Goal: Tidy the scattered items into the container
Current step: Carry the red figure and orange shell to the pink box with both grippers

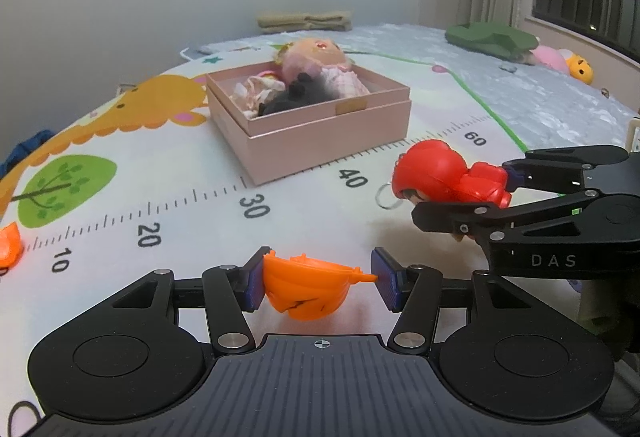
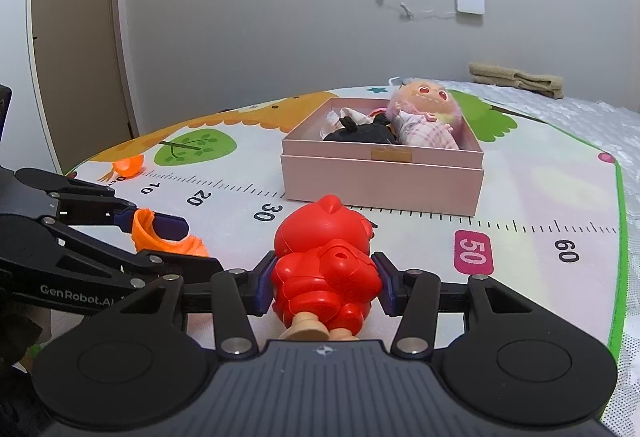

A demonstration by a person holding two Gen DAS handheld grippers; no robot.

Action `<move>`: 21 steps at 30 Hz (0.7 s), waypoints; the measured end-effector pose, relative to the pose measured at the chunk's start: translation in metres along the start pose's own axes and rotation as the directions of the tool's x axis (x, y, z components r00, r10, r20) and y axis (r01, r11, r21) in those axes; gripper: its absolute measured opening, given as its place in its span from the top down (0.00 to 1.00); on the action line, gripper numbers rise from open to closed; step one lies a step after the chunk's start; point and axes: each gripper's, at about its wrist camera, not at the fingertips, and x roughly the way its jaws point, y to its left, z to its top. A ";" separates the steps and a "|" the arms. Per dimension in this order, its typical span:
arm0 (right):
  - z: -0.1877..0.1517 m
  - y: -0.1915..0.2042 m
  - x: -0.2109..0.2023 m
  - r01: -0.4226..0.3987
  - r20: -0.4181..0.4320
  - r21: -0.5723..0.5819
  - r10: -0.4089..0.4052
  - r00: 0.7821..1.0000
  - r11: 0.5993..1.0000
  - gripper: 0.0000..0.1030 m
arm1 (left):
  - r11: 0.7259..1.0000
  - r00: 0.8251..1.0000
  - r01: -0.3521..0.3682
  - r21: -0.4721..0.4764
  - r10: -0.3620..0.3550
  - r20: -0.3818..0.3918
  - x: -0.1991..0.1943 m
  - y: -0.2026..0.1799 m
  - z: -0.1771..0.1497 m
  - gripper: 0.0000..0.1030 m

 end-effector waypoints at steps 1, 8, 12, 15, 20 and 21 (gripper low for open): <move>0.000 0.000 0.000 0.000 -0.001 0.001 0.000 1.000 1.000 0.53 | 1.000 1.000 -0.001 0.002 0.001 0.003 -0.001 0.000 0.001 0.43; 0.008 -0.005 -0.004 -0.018 -0.020 0.008 0.018 1.000 1.000 0.53 | 0.999 1.000 -0.023 0.026 0.023 0.014 0.002 0.006 0.014 0.43; 0.026 -0.009 -0.004 -0.045 -0.060 -0.040 0.043 0.997 0.998 0.53 | 0.996 0.996 -0.045 0.077 0.039 0.076 0.001 0.012 0.038 0.43; 0.052 -0.018 0.005 -0.069 -0.108 -0.083 0.060 0.992 0.994 0.53 | 0.994 0.991 -0.045 0.103 0.032 0.129 0.007 0.019 0.063 0.43; 0.123 -0.041 0.033 -0.112 -0.098 -0.044 0.108 0.989 0.993 0.53 | 0.992 0.975 -0.022 0.121 -0.005 0.220 0.038 0.035 0.106 0.43; 0.138 -0.045 0.041 -0.124 -0.088 -0.033 0.120 0.989 0.992 0.53 | 0.993 0.974 -0.022 0.120 -0.006 0.225 0.049 0.037 0.114 0.43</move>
